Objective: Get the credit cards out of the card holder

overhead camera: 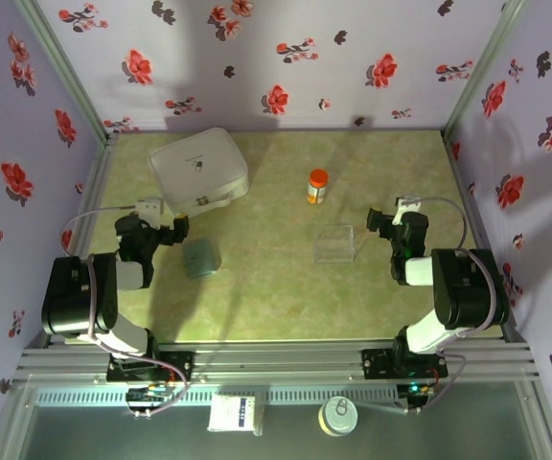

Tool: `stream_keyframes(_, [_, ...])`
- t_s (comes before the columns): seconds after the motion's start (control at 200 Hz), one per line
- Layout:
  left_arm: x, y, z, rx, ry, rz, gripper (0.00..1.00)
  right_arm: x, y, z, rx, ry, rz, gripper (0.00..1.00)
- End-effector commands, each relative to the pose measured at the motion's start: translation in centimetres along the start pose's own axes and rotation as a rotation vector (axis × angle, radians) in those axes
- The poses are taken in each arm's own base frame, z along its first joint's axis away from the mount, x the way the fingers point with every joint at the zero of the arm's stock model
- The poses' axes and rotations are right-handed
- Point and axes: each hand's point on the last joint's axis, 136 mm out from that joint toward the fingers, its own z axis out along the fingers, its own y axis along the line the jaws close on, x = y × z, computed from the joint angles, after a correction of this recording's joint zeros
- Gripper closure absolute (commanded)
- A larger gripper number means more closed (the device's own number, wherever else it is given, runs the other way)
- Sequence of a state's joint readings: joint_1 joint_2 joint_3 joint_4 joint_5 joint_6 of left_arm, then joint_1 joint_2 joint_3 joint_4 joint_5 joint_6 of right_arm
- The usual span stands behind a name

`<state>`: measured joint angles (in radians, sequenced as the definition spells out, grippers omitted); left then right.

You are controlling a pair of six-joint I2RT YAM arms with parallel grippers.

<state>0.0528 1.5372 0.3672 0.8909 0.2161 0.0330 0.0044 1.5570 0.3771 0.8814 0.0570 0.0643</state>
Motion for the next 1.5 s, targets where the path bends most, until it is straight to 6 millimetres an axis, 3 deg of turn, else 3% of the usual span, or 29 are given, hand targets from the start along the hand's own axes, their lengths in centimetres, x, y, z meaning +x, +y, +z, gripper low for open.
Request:
stream_keyframes(0.0, [-0.9, 1.0, -0.1, -0.053, -0.033, -0.002, 0.00, -0.7, -0.5, 0.3, 0.023, -0.013, 0.015, 0.01])
stream_keyframes(0.56, [-3.5, 3.0, -2.8, -0.259, 0.030, -0.087, 0.00, -4.7, 1.5, -1.7, -0.037, 0.069, -0.020, 0.01])
stream_keyframes(0.71, [-3.7, 1.7, -2.9, -0.235, 0.084, -0.101, 0.00, -5.3, 2.3, -2.5, -0.041, 0.136, 0.030, 0.02])
stream_keyframes(0.88, [-4.0, 0.3, -3.4, -0.227, 0.149, -0.063, 0.00, -4.3, 3.7, -3.0, -0.062, 0.281, 0.125, 0.09])
stream_keyframes(1.155, [-4.4, -2.2, -4.6, -0.152, 0.252, -0.197, 0.03, -2.0, 6.9, -4.4, -0.114, 0.505, 0.197, 0.19])
stream_keyframes(1.495, [-2.0, -7.0, -5.7, 0.027, 0.481, -0.339, 0.11, 0.6, 9.5, -7.7, -0.199, 0.692, 0.193, 0.28])
